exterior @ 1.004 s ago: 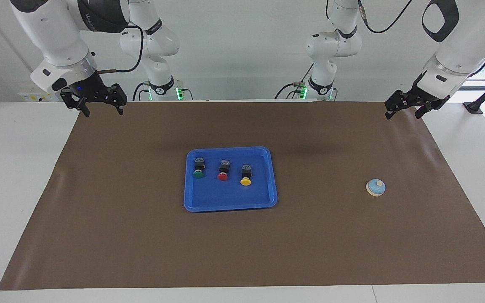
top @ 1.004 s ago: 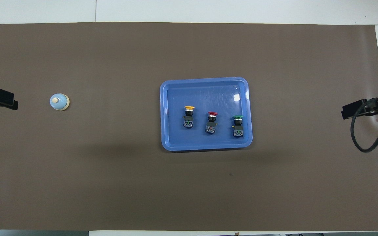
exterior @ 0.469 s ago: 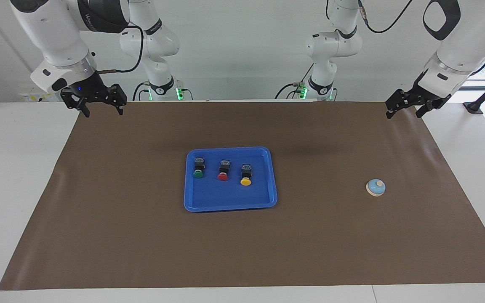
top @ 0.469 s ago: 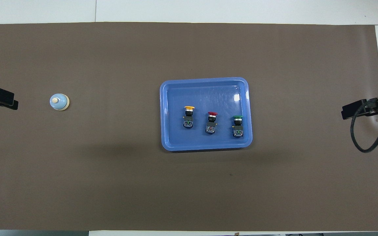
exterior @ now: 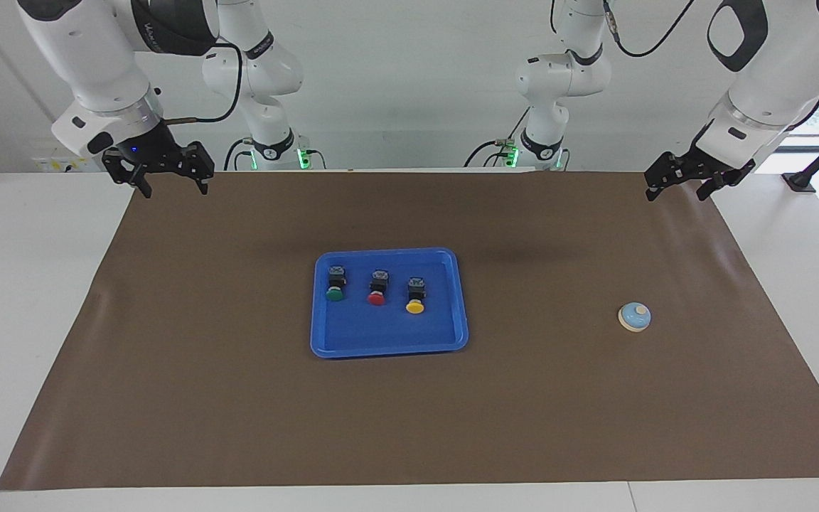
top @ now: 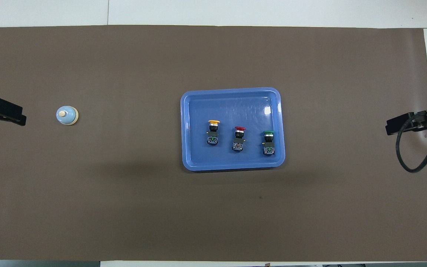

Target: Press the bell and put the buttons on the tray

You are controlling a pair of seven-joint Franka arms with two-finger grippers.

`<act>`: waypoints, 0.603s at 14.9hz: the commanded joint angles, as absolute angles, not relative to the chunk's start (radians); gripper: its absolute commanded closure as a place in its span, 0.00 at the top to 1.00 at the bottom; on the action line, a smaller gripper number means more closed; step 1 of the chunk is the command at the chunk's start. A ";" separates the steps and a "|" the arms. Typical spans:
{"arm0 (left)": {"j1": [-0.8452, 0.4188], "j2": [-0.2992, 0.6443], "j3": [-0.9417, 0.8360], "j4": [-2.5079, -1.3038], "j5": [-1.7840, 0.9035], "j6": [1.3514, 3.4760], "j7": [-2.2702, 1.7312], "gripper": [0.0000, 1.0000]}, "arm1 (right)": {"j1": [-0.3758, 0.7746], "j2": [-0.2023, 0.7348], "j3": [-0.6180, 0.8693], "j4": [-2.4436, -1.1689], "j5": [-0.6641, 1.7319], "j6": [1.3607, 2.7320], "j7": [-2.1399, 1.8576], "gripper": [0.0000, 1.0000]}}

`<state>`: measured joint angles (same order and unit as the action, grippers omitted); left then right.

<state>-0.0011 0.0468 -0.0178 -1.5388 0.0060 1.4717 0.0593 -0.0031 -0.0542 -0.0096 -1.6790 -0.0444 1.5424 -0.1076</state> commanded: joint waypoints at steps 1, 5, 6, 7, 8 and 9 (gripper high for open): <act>-0.018 0.052 -0.020 -1.554 0.021 1.466 0.048 1.00 | -0.011 -0.057 -0.003 -1.674 -0.048 1.526 -0.095 1.00; -0.020 0.055 -0.069 -1.551 0.021 1.482 -0.006 1.00 | -0.011 -0.057 -0.003 -1.674 -0.048 1.526 -0.095 1.00; -0.020 0.052 -0.071 -1.558 0.020 1.491 -0.005 1.00 | -0.011 -0.057 -0.003 -1.674 -0.048 1.526 -0.097 1.00; -0.018 0.049 -0.071 -1.568 0.020 1.499 -0.003 1.00 | -0.009 -0.057 -0.003 -1.674 -0.048 1.526 -0.095 1.00; -0.017 0.049 -0.071 -1.568 0.020 1.508 -0.003 1.00 | -0.009 -0.057 -0.003 -1.674 -0.048 1.526 -0.095 1.00; -0.017 0.049 -0.069 -1.569 0.020 1.517 -0.003 1.00 | -0.009 -0.057 -0.005 -1.674 -0.048 1.526 -0.095 1.00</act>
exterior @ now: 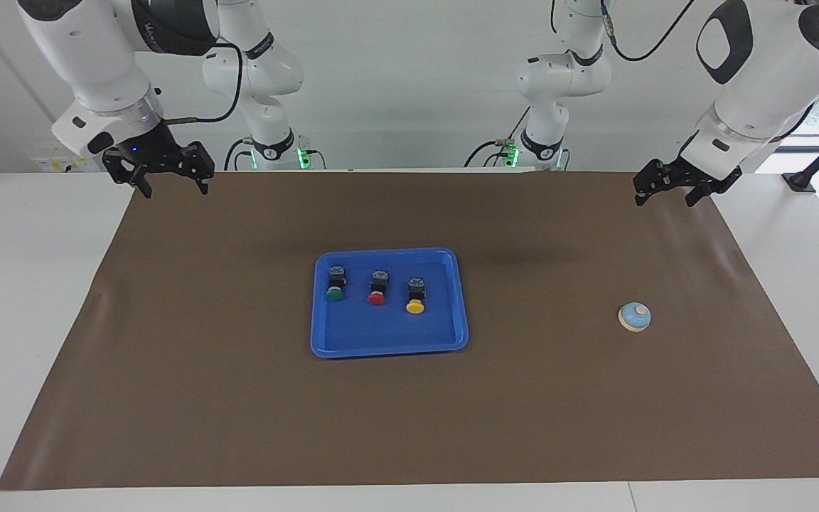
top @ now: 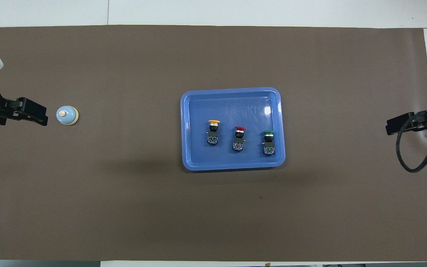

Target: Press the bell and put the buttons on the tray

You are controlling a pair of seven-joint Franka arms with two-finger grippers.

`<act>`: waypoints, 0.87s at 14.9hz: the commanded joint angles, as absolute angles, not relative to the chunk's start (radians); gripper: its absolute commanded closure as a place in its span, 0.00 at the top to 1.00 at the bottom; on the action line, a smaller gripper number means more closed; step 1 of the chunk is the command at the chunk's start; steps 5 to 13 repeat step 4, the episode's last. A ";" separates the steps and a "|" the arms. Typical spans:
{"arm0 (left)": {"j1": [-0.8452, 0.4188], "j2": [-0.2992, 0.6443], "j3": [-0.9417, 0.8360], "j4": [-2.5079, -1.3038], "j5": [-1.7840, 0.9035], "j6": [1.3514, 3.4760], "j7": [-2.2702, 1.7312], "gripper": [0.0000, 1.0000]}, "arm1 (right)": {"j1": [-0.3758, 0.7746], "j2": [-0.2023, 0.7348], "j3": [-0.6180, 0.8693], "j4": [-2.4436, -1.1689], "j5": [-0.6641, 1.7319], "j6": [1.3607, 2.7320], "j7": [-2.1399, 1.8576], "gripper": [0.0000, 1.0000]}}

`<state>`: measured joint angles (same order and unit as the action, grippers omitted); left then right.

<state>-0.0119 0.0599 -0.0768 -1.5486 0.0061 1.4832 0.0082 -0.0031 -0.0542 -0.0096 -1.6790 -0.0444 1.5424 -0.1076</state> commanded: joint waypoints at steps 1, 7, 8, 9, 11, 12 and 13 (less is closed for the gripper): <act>-0.015 0.049 -0.066 -1.569 0.020 1.520 -0.002 1.00 | -0.009 -0.057 -0.003 -1.674 -0.048 1.526 -0.095 1.00; -0.012 0.048 -0.064 -1.572 0.017 1.526 -0.002 1.00 | -0.009 -0.057 -0.003 -1.674 -0.048 1.526 -0.095 1.00; -0.012 0.048 -0.064 -1.572 0.017 1.526 -0.002 1.00 | -0.009 -0.057 -0.003 -1.674 -0.048 1.526 -0.095 1.00; -0.012 0.048 -0.064 -1.572 0.017 1.526 -0.002 1.00 | -0.009 -0.057 -0.003 -1.674 -0.048 1.526 -0.095 1.00; -0.012 0.048 -0.064 -1.572 0.017 1.526 -0.002 1.00 | -0.009 -0.057 -0.003 -1.674 -0.048 1.526 -0.095 1.00; -0.012 0.048 -0.064 -1.572 0.017 1.526 -0.002 1.00 | -0.009 -0.057 -0.003 -1.674 -0.048 1.526 -0.095 1.00; -0.012 0.048 -0.064 -1.572 0.017 1.526 -0.002 1.00 | -0.009 -0.057 -0.003 -1.674 -0.048 1.526 -0.095 1.00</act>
